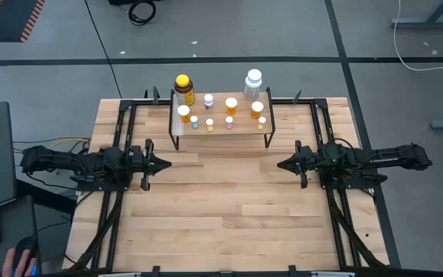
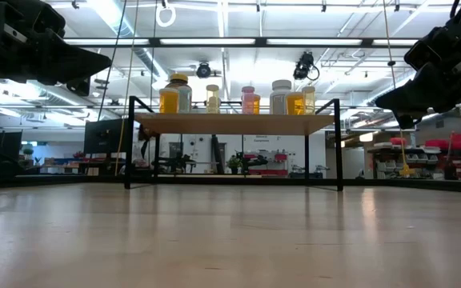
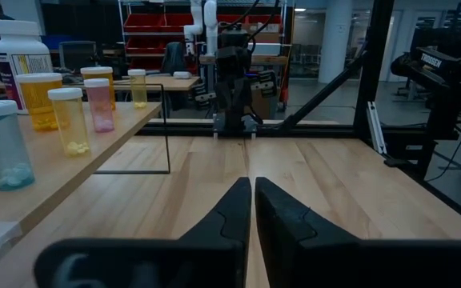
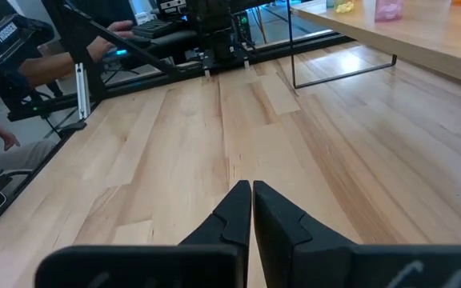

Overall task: Pick and place medicine bottles onto shelf by color
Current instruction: Return to Home Position

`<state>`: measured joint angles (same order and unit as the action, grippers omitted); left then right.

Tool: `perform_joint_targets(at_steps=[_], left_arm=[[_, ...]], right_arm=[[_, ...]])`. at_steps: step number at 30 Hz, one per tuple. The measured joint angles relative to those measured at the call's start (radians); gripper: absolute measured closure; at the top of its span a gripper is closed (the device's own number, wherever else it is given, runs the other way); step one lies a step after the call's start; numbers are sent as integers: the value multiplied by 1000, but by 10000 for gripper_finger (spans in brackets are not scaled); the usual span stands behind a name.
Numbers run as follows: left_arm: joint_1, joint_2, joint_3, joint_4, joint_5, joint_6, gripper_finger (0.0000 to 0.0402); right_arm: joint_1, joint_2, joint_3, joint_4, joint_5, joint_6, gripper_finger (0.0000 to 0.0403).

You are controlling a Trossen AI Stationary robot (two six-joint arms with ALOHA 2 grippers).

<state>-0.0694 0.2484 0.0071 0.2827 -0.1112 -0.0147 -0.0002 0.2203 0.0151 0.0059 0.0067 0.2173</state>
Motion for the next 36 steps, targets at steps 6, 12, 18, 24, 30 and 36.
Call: perform_joint_targets(at_steps=[6,12,18,24,30,36], left_arm=[[0,0,0,0,0,0,377],[0,0,0,0,0,0,368],[0,0,0,0,0,0,367],[0,0,0,0,0,0,375],[0,0,0,0,0,0,372],[0,0,0,0,0,0,366]], right_arm=[[0,0,0,0,0,0,380],[0,0,0,0,0,0,380],[0,0,0,0,0,0,380],[0,0,0,0,0,0,380],[0,0,0,0,0,0,380],[0,0,0,0,0,0,380]])
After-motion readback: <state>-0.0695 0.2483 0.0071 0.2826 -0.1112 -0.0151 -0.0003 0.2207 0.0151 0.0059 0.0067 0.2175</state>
